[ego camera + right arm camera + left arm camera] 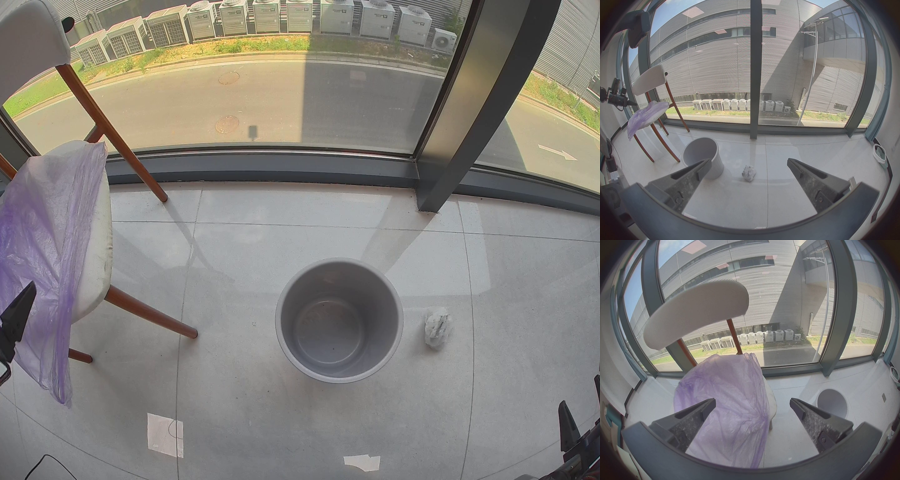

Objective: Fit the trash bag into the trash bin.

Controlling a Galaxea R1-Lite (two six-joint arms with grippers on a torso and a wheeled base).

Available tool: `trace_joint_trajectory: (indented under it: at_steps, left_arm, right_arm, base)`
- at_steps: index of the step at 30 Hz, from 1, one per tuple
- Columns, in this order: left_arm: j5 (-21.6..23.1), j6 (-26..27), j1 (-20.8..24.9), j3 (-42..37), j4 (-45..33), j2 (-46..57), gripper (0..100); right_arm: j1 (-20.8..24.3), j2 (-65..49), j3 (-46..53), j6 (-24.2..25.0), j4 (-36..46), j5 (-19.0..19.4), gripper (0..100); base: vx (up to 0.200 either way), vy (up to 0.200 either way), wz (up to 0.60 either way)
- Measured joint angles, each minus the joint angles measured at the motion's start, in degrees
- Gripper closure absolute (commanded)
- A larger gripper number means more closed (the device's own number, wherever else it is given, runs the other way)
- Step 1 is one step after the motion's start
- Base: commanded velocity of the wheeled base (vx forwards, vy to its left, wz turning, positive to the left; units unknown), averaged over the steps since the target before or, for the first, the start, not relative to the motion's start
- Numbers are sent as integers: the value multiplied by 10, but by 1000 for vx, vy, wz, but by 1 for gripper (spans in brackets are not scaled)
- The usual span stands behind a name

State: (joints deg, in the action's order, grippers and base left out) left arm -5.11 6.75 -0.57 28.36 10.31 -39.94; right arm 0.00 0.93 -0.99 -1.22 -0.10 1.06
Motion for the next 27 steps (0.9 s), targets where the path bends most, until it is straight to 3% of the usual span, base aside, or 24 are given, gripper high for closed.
trace_joint_trajectory:
  at_steps: [14, 23, 27]
  left_arm:
    - [33, -24, -1, 93, 31, -223, 0]
    - [33, -20, -16, 100, 38, -293, 0]
    - [33, -20, -18, 102, 80, -317, 0]
  right_arm:
    - [0, 0, 0, -3, 1, 3, 0]
    - [0, 0, 0, -3, 2, 4, 0]
    - [0, 0, 0, -3, 2, 4, 0]
  base:
    - [0, 0, 0]
    - [0, 0, 0]
    - [0, 0, 0]
